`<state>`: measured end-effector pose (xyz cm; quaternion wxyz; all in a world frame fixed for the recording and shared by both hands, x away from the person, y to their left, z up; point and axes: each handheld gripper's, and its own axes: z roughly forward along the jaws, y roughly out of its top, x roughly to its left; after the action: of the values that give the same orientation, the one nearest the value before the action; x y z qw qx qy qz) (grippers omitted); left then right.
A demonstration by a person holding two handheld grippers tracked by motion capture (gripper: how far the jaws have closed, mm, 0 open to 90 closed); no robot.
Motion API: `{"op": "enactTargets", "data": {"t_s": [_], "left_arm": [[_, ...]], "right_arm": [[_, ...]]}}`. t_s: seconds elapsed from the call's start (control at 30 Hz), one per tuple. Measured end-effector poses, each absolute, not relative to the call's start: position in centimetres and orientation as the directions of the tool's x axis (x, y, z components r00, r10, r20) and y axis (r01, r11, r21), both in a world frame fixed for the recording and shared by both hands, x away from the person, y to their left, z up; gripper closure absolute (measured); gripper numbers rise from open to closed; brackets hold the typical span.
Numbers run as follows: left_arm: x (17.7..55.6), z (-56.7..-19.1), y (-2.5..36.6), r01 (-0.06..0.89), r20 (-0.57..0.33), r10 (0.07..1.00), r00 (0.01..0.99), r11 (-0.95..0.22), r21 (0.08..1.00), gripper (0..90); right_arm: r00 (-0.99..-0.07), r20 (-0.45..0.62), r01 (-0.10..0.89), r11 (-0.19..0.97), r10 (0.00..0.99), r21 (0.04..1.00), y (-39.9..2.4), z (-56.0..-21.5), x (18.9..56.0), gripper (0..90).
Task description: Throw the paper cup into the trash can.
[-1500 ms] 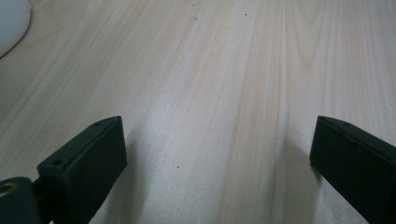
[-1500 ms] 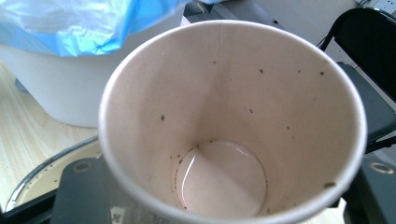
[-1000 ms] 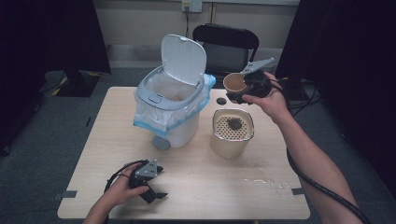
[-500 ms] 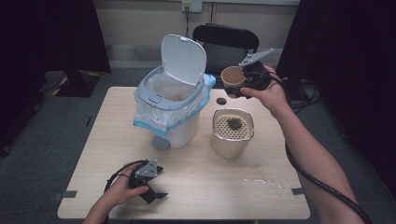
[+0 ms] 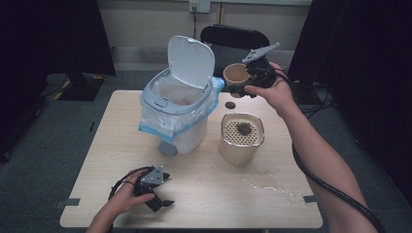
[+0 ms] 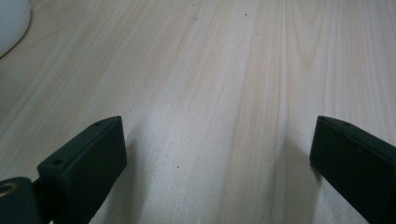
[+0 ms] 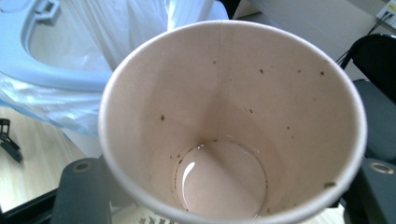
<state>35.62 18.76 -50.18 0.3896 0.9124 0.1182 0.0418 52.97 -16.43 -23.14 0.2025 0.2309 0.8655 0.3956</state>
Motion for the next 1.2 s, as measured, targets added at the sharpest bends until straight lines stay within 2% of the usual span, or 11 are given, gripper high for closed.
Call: {"op": "enactTargets", "data": {"t_s": [1.2], "left_arm": [[35.6, -50.2, 18.7, 0.175, -0.009, 0.243, 0.970, -0.670, 0.721, 2.8]], "right_arm": [[-0.855, -0.145, 0.200, 0.573, 0.499, 0.794, -11.4, -20.7, 52.0, 28.7]]}}
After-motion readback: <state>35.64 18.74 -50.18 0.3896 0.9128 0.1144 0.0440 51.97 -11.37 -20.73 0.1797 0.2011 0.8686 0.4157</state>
